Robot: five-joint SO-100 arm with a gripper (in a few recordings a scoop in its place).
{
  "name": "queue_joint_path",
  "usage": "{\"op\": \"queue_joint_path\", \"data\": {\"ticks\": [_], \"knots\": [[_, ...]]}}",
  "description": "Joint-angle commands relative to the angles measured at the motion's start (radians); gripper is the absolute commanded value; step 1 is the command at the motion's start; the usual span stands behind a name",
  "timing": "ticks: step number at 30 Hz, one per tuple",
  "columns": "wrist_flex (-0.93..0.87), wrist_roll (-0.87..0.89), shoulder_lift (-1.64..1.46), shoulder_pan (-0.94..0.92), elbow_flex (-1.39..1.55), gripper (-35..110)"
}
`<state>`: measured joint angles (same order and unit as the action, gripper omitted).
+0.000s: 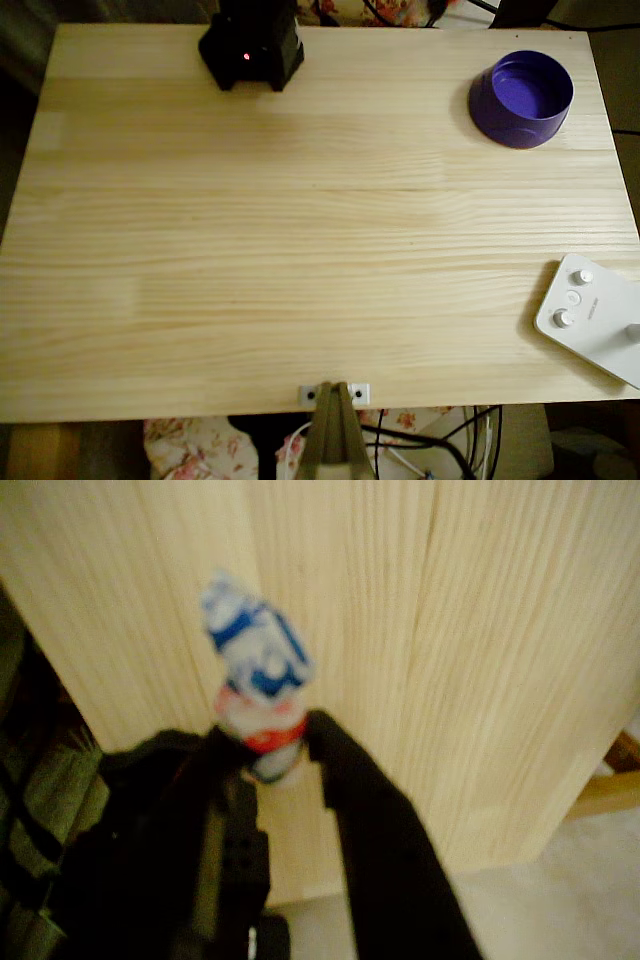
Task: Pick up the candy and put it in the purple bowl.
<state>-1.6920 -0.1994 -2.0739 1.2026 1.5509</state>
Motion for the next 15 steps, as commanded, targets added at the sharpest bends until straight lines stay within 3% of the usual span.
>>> {"op": "queue_joint_path", "data": {"ticks": [1, 15], "knots": [[0.026, -0.002, 0.029, 0.055, -0.126, 7], [0.123, 0.015, 0.256, 0.12, -0.276, 7]]}}
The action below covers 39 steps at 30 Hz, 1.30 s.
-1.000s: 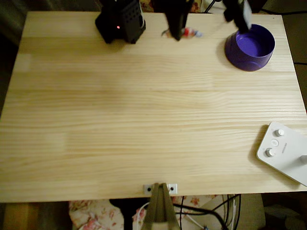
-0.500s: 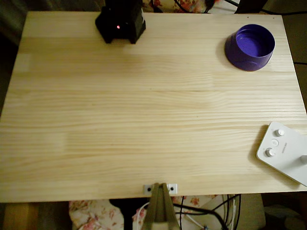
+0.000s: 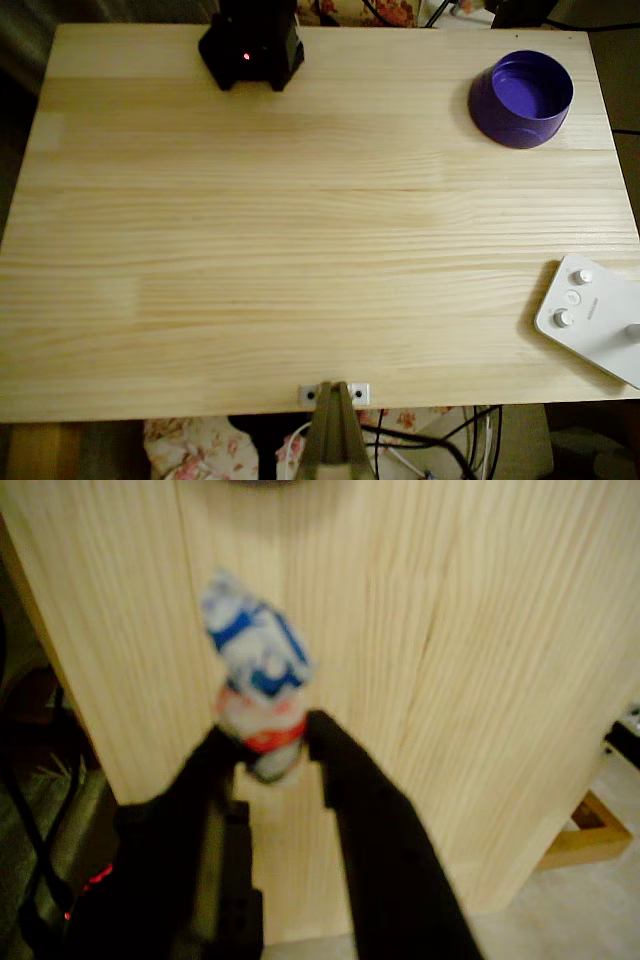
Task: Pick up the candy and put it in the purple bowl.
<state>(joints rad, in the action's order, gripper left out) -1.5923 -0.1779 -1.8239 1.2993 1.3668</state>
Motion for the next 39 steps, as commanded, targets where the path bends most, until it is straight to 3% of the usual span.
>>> {"op": "queue_joint_path", "data": {"ticks": [1, 39], "knots": [[0.032, -0.005, 0.023, 0.023, -0.103, 7], [0.155, 0.028, 0.609, 0.048, -0.554, 7]]}}
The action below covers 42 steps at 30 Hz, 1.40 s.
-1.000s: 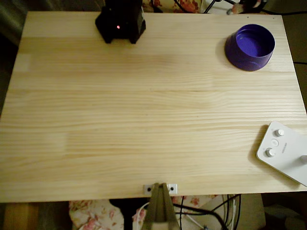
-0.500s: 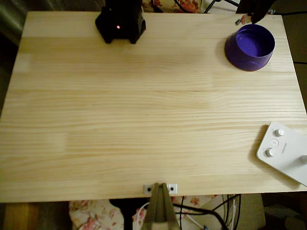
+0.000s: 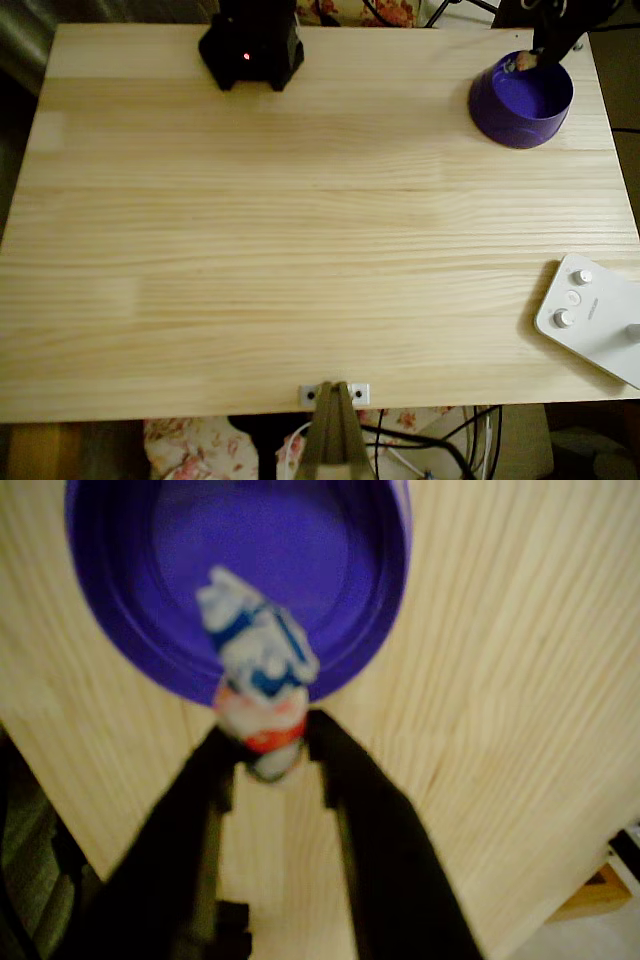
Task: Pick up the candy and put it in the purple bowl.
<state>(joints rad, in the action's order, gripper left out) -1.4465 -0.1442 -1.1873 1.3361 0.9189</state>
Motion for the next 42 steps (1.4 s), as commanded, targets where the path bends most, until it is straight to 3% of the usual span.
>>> {"op": "queue_joint_path", "data": {"ticks": [1, 42], "knots": [[0.011, -0.006, -0.017, 0.014, -0.12, 7], [-0.089, -0.075, 0.009, -0.011, -0.169, 13]]}}
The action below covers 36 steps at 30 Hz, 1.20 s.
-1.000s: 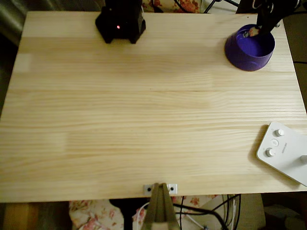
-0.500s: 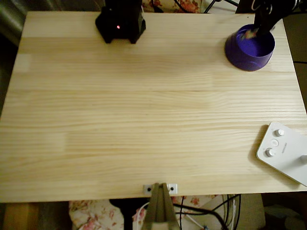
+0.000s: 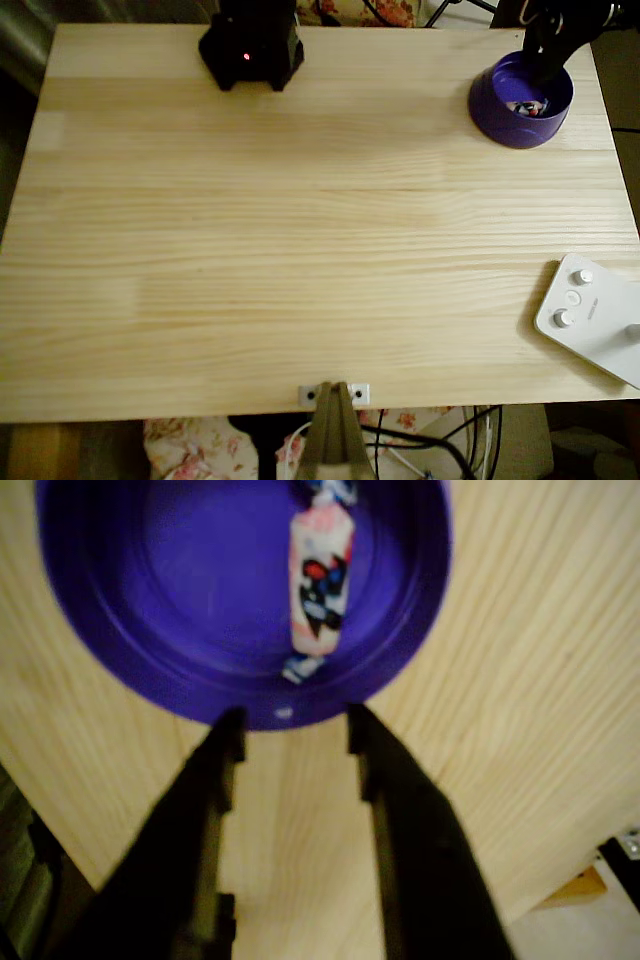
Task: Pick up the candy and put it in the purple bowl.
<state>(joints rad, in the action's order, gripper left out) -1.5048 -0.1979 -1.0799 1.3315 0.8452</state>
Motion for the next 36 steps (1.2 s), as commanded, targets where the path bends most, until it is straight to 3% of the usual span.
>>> {"op": "queue_joint_path", "data": {"ticks": [1, 11, 28, 36], "knots": [[-0.041, -0.025, -0.115, -0.015, -0.095, 11], [-0.169, -0.028, -0.287, -0.146, -0.08, 4], [-0.256, -0.048, -0.689, -0.362, 0.281, 1], [-0.202, 0.13, -0.897, -0.595, 0.499, 1]]}}
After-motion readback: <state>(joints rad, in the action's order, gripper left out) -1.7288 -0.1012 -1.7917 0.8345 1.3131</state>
